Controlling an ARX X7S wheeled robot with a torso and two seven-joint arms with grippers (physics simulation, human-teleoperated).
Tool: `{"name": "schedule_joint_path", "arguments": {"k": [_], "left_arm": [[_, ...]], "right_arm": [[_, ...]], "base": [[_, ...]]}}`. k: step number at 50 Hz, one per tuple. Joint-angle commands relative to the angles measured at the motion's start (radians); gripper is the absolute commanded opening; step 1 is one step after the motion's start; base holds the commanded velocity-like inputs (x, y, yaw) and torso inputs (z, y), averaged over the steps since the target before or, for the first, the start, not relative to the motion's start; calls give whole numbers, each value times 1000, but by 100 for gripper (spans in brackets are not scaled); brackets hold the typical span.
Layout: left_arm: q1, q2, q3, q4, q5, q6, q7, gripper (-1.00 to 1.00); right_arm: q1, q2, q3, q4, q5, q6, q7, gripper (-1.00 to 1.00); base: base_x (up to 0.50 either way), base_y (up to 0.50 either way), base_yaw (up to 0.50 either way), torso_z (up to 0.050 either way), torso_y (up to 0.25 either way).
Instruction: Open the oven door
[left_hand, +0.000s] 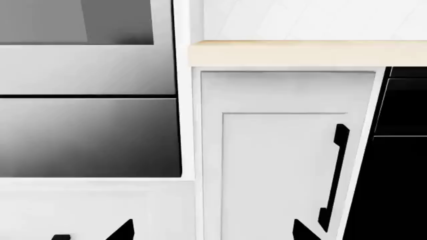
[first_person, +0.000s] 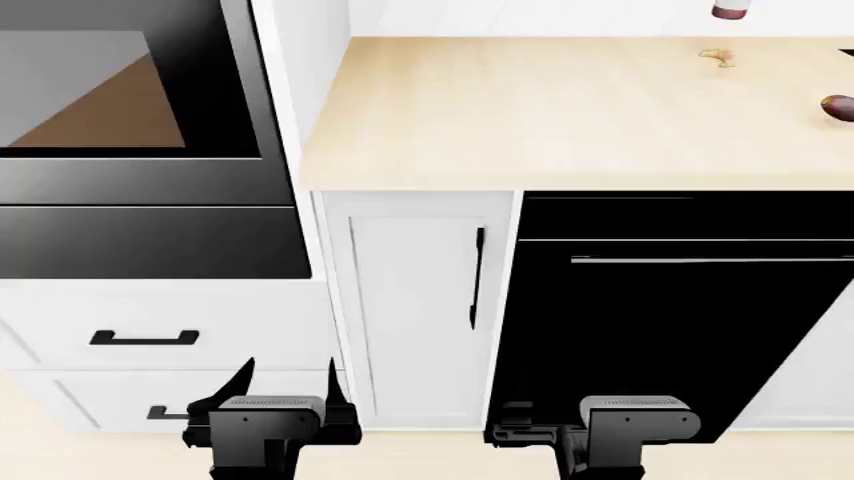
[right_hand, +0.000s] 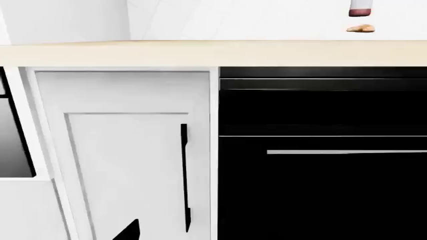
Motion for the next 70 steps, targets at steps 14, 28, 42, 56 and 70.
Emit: {"name": "schedule_joint_path", "arguments": {"k": [14, 28, 42, 56, 70], "left_arm": [[2, -49, 50, 20, -81, -5, -53, 100], [58, -88, 74, 196, -47, -17, -112, 100], [157, -131, 44, 461, 0, -18, -186, 100], [198, -143, 15, 566, 42, 58, -255, 100], [248, -162, 4, 643, 71, 76, -288, 100]], "right_arm": [[1, 48, -57, 6, 63, -29, 63, 100], [-42, 83, -48, -173, 115, -17, 96, 100], [-50, 106, 30, -354, 197, -88, 143, 100], [-64, 121, 82, -436, 287, -180, 158, 100], [-121, 150, 114, -549, 362, -244, 156, 100]], "base": [[0, 0, 0, 0, 0], [0, 0, 0, 0, 0], [0, 0, 0, 0, 0], [0, 0, 0, 0, 0], [0, 0, 0, 0, 0]]}}
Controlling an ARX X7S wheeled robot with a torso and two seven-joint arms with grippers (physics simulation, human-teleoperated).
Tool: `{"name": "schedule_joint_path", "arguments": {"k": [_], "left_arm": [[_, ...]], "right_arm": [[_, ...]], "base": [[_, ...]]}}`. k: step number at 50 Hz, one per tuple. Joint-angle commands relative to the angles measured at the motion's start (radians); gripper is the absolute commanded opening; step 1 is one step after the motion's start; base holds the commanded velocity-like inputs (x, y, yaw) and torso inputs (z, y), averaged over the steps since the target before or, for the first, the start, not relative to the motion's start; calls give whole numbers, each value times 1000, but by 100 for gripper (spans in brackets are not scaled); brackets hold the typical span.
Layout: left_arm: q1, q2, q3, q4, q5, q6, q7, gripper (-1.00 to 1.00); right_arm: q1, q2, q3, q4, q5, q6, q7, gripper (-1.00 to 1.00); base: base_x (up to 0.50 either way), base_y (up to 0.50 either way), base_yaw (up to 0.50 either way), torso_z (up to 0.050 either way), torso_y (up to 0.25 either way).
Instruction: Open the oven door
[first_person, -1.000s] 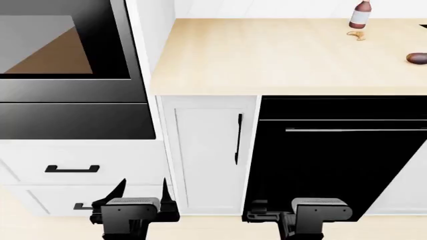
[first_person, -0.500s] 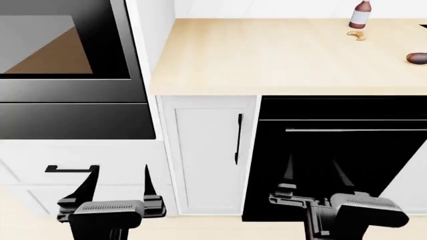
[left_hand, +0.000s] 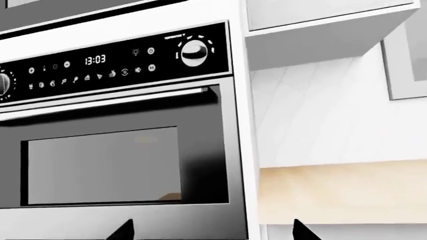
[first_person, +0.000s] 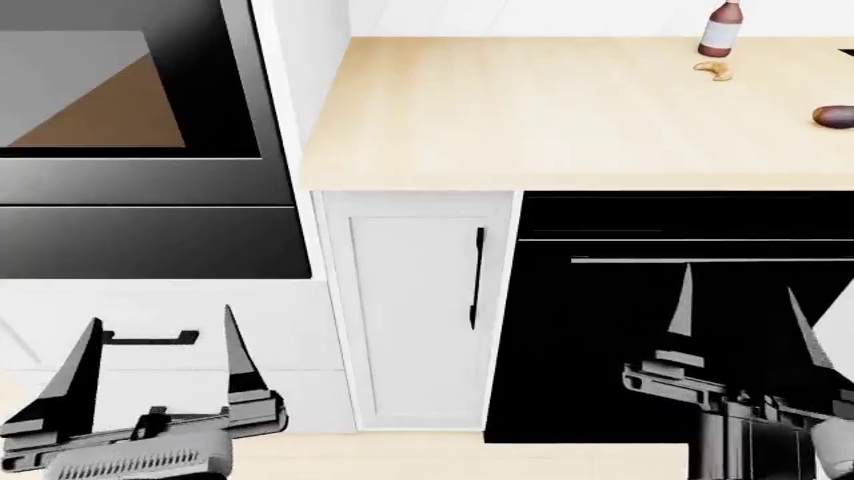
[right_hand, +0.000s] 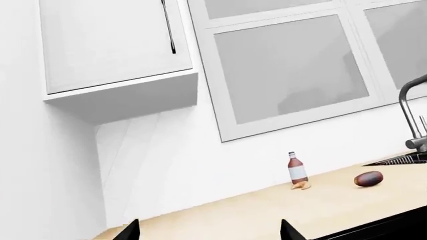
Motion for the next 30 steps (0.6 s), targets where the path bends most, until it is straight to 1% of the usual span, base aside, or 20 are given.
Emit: {"name": "schedule_joint_path", "arguments": {"k": [1, 7, 12, 16, 30], "left_arm": [[39, -15, -10, 69, 25, 21, -32, 100], [51, -21, -10, 92, 39, 12, -41, 100], [60, -27, -7, 98, 45, 16, -45, 100], [60, -31, -2, 99, 47, 15, -48, 100], [49, -39, 6, 93, 57, 14, -64, 100]], "right_arm": [[-44, 22, 29, -95, 55, -54, 5, 100], [-92, 16, 38, -137, 54, -139, -13, 100], [-104, 21, 34, -139, 71, -169, -25, 100], [-127, 15, 33, -138, 85, -248, -58, 100], [-144, 19, 27, -144, 94, -309, -67, 100]], "base": [[0, 0, 0, 0, 0], [0, 0, 0, 0, 0], [0, 0, 0, 0, 0], [0, 0, 0, 0, 0], [0, 0, 0, 0, 0]]}}
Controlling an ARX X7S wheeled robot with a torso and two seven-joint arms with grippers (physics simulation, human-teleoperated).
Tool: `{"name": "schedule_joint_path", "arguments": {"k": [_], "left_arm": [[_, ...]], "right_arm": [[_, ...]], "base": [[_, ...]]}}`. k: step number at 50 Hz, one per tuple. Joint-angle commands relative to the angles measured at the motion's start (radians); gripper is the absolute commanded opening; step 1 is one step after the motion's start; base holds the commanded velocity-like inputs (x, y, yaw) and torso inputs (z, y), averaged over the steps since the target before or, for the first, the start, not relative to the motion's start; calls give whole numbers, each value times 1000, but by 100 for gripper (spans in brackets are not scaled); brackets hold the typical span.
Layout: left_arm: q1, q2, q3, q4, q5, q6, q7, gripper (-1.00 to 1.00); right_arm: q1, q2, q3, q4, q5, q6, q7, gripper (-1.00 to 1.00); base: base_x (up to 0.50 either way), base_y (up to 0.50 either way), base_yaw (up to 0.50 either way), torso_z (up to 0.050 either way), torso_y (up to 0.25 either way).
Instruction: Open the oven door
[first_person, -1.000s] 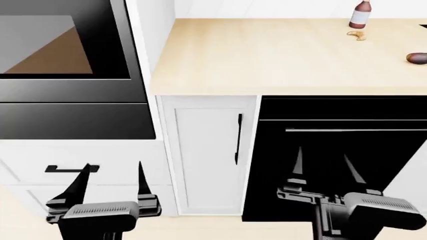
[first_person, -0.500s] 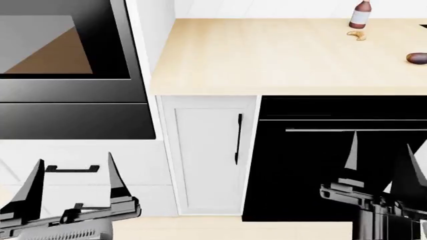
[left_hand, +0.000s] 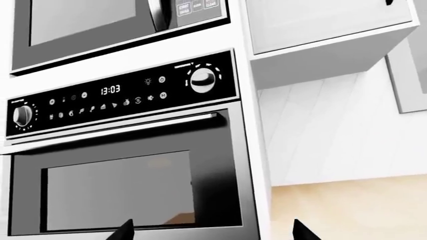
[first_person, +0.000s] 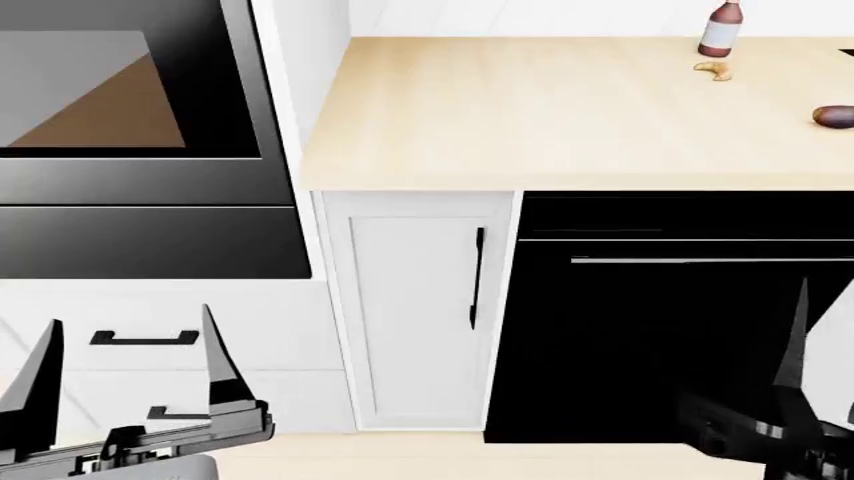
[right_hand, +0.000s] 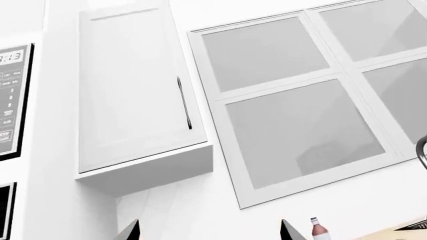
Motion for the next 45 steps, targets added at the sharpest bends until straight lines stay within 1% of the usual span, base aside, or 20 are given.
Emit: {"name": "schedule_joint_path", "arguments": {"k": [1, 5, 7, 8, 22, 24, 29, 34, 35, 40, 45], "left_arm": [[1, -8, 5, 4, 8, 2, -15, 100], [7, -11, 6, 4, 9, 6, -19, 100], [6, -13, 8, 3, 8, 6, -20, 100], [3, -13, 11, -3, 6, 6, -19, 100], [3, -22, 17, -3, 3, 5, -29, 100], [5, -25, 22, -5, 14, 12, -31, 100], [5, -30, 30, -2, 28, 13, -34, 100], [-1, -32, 29, 2, 28, 6, -39, 100], [2, -32, 29, 0, 28, 9, -40, 100], [-6, -36, 35, -3, 32, 2, -41, 100], [-5, -40, 37, 1, 35, 0, -44, 100]], "right_arm": [[-33, 3, 0, -19, 14, -67, -13, 100], [-42, 8, -2, -21, 15, -66, -9, 100], [-28, -4, 0, -4, -28, -62, 2, 100], [-15, -3, -5, 1, -18, -22, 22, 100], [-15, 8, -13, 3, -19, -27, 36, 100], [-9, 14, -13, 4, -41, -18, 38, 100], [-4, 31, -17, -12, 7, 17, 53, 100], [-15, 39, -30, -9, -4, -3, 34, 100], [-11, 31, -31, 7, -36, -33, 23, 100], [-8, 45, -36, -2, -17, -4, 34, 100], [-4, 47, -36, -4, -14, -6, 39, 100]], "base": [[0, 0, 0, 0, 0], [0, 0, 0, 0, 0], [0, 0, 0, 0, 0], [0, 0, 0, 0, 0], [0, 0, 0, 0, 0], [0, 0, 0, 0, 0], [0, 0, 0, 0, 0], [0, 0, 0, 0, 0], [0, 0, 0, 0, 0], [0, 0, 0, 0, 0], [0, 0, 500, 0, 0]]}}
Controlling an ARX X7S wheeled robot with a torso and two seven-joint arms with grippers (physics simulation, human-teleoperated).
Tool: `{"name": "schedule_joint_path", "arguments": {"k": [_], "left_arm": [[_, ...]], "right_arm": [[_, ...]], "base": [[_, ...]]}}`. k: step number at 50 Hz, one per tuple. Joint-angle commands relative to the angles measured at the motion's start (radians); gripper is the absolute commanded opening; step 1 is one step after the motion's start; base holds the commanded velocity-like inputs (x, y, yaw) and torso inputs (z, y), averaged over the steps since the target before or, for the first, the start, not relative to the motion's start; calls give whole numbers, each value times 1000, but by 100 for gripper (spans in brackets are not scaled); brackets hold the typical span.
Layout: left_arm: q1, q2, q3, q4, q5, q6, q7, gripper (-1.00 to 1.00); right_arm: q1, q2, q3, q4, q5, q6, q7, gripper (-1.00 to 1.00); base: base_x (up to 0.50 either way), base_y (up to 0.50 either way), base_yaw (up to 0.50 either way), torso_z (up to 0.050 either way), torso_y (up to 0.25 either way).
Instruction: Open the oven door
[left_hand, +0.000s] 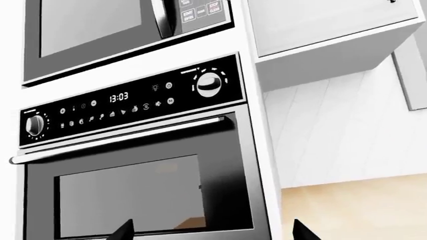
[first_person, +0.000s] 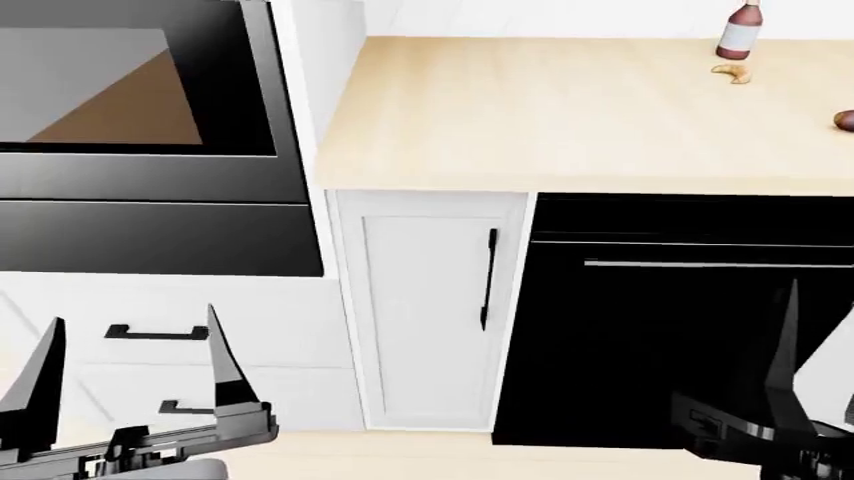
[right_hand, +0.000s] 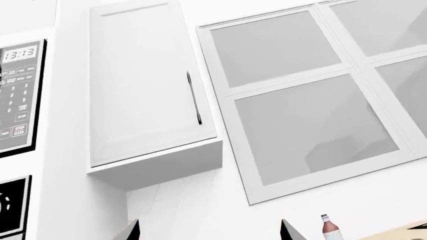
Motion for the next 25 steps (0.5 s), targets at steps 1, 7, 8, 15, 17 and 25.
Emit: {"name": "schedule_joint_path", "arguments": {"k": [1, 7, 8, 15, 17, 25], "left_arm": [[-3, -9, 6, 3, 7, -5, -7, 100], [-4, -13, 7, 4, 7, -7, -10, 100], [-5, -13, 9, 4, 8, -7, -11, 100], [1, -18, 8, 7, 8, -3, -18, 100], [-2, -18, 10, 8, 9, -5, -18, 100], [0, -23, 12, 13, 9, -8, -23, 100]], "right_arm": [[5, 13, -8, -1, 2, 2, 5, 100], [0, 19, -15, -5, 12, -7, 1, 100], [-1, 17, -15, -3, 8, -13, 0, 100], [-9, 20, -19, -6, 11, -25, -1, 100], [-12, 21, -20, -6, 10, -29, -2, 100], [-14, 26, -24, -4, 11, -38, -3, 100]], "base": [[0, 0, 500, 0, 0], [0, 0, 500, 0, 0], [0, 0, 500, 0, 0], [0, 0, 500, 0, 0], [0, 0, 500, 0, 0], [0, 0, 500, 0, 0]]}}
